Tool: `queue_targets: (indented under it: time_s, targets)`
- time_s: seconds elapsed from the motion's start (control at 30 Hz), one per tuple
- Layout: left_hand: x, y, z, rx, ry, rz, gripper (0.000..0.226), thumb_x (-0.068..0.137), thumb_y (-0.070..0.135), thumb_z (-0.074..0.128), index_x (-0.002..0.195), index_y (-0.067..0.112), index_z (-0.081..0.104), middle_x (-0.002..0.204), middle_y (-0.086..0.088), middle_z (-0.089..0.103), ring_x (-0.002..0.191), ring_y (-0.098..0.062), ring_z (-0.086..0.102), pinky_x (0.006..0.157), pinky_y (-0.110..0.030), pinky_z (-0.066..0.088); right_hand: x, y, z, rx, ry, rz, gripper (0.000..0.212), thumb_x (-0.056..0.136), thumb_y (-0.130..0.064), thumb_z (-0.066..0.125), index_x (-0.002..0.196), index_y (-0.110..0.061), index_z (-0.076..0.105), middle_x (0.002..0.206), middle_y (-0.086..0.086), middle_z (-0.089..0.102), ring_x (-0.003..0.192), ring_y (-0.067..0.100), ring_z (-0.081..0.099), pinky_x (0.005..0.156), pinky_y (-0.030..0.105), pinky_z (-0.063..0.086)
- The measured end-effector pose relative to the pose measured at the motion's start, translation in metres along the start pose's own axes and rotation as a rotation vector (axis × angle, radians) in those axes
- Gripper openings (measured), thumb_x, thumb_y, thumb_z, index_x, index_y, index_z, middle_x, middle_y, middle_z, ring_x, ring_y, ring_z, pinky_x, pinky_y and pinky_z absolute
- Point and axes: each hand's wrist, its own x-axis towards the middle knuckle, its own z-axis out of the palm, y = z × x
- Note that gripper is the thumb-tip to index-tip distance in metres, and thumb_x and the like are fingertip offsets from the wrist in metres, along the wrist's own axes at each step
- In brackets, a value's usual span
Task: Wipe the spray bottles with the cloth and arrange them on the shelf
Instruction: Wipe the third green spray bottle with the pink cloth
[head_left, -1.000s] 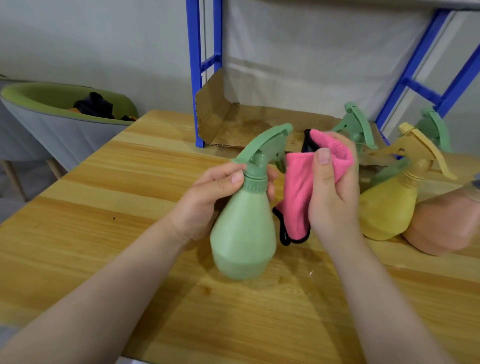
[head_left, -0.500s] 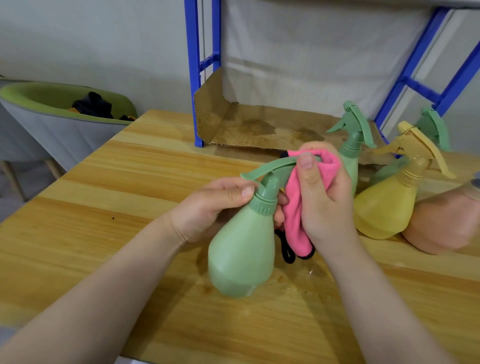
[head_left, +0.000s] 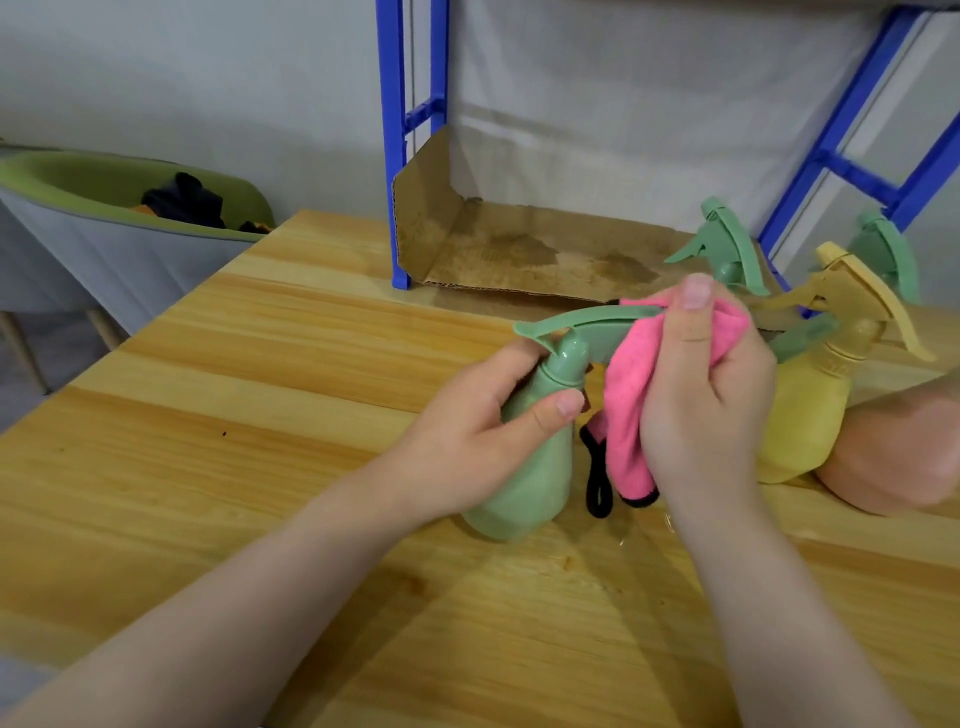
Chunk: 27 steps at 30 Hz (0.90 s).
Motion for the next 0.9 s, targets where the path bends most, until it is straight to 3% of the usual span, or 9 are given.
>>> queue_targets:
  time_s: [0.07, 0.17, 0.3, 0.4, 0.53, 0.63, 0.77, 0.83, 0.9]
  targets:
    - [0.000, -0.001, -0.005, 0.085, 0.006, 0.026, 0.013, 0.086, 0.047, 0.054, 0.090, 0.035, 0.053, 0.083, 0.026, 0.059, 0.074, 0.008, 0.053, 0.067, -0.016, 0.043, 0.001, -0.001, -0.002, -0.058, -0.034, -0.122, 0.033, 0.102, -0.038, 0.038, 0.085, -0.016, 0.056, 0.074, -0.020, 0.059, 0.075, -0.005, 0.060, 0.070, 0.012, 0.042]
    - [0.001, -0.003, -0.015, 0.224, -0.015, 0.104, 0.018, 0.090, 0.046, 0.053, 0.095, 0.030, 0.057, 0.083, 0.015, 0.061, 0.075, 0.000, 0.056, 0.066, -0.028, 0.047, 0.000, -0.001, -0.004, -0.107, -0.120, -0.242, 0.034, 0.102, -0.039, 0.041, 0.096, -0.011, 0.059, 0.080, -0.009, 0.061, 0.075, 0.004, 0.062, 0.066, 0.016, 0.044]
    - [0.002, -0.002, -0.022, 0.325, -0.089, 0.231, 0.028, 0.094, 0.040, 0.052, 0.119, 0.026, 0.051, 0.098, 0.004, 0.067, 0.086, -0.014, 0.064, 0.072, -0.037, 0.052, -0.001, -0.001, -0.006, -0.284, -0.182, -0.448, 0.041, 0.102, -0.038, 0.044, 0.088, -0.005, 0.064, 0.078, -0.001, 0.061, 0.070, 0.011, 0.055, 0.065, 0.020, 0.043]
    - [0.003, -0.001, -0.023, 0.344, -0.120, 0.274, 0.030, 0.095, 0.039, 0.052, 0.121, 0.025, 0.051, 0.099, 0.004, 0.066, 0.083, -0.017, 0.064, 0.069, -0.041, 0.052, -0.004, -0.001, -0.006, -0.359, -0.145, -0.529, 0.046, 0.103, -0.037, 0.044, 0.079, -0.005, 0.066, 0.070, 0.000, 0.061, 0.064, 0.015, 0.055, 0.060, 0.027, 0.043]
    - [0.001, 0.000, -0.020, 0.402, -0.105, 0.340, 0.029, 0.095, 0.036, 0.051, 0.121, 0.025, 0.050, 0.095, 0.008, 0.064, 0.078, -0.012, 0.061, 0.064, -0.035, 0.051, -0.013, -0.008, 0.001, -0.252, -0.029, -0.400, 0.043, 0.103, -0.029, 0.046, 0.063, -0.014, 0.049, 0.053, -0.002, 0.048, 0.051, 0.015, 0.047, 0.052, 0.029, 0.038]
    - [0.002, 0.000, -0.017, 0.465, -0.070, 0.363, 0.030, 0.095, 0.036, 0.051, 0.122, 0.024, 0.051, 0.095, 0.009, 0.063, 0.078, -0.011, 0.059, 0.064, -0.029, 0.047, -0.014, -0.009, 0.004, -0.138, -0.022, -0.264, 0.042, 0.103, -0.022, 0.049, 0.061, -0.019, 0.038, 0.049, -0.004, 0.039, 0.048, 0.011, 0.042, 0.050, 0.027, 0.035]
    - [0.004, -0.003, -0.022, 0.636, 0.007, 0.413, 0.033, 0.094, 0.032, 0.055, 0.119, 0.011, 0.060, 0.096, 0.004, 0.066, 0.080, -0.016, 0.058, 0.067, -0.027, 0.041, -0.010, -0.010, 0.008, 0.128, -0.069, -0.002, 0.036, 0.103, -0.017, 0.050, 0.068, -0.010, 0.051, 0.059, -0.005, 0.051, 0.059, -0.001, 0.053, 0.064, 0.013, 0.042]
    - [0.005, -0.004, -0.025, 0.721, 0.050, 0.440, 0.033, 0.094, 0.032, 0.056, 0.117, 0.009, 0.060, 0.097, 0.001, 0.066, 0.081, -0.020, 0.059, 0.069, -0.030, 0.041, -0.006, -0.010, 0.009, 0.310, -0.103, 0.191, 0.030, 0.100, -0.026, 0.053, 0.072, -0.020, 0.059, 0.066, -0.013, 0.058, 0.068, -0.001, 0.057, 0.069, 0.015, 0.044]
    - [0.005, -0.005, -0.026, 0.754, 0.071, 0.444, 0.033, 0.094, 0.031, 0.056, 0.116, 0.008, 0.061, 0.096, 0.000, 0.066, 0.080, -0.022, 0.058, 0.069, -0.031, 0.041, -0.004, -0.009, 0.009, 0.475, -0.156, 0.387, 0.024, 0.092, -0.037, 0.058, 0.071, -0.027, 0.062, 0.071, -0.008, 0.059, 0.070, 0.008, 0.057, 0.068, 0.023, 0.046]
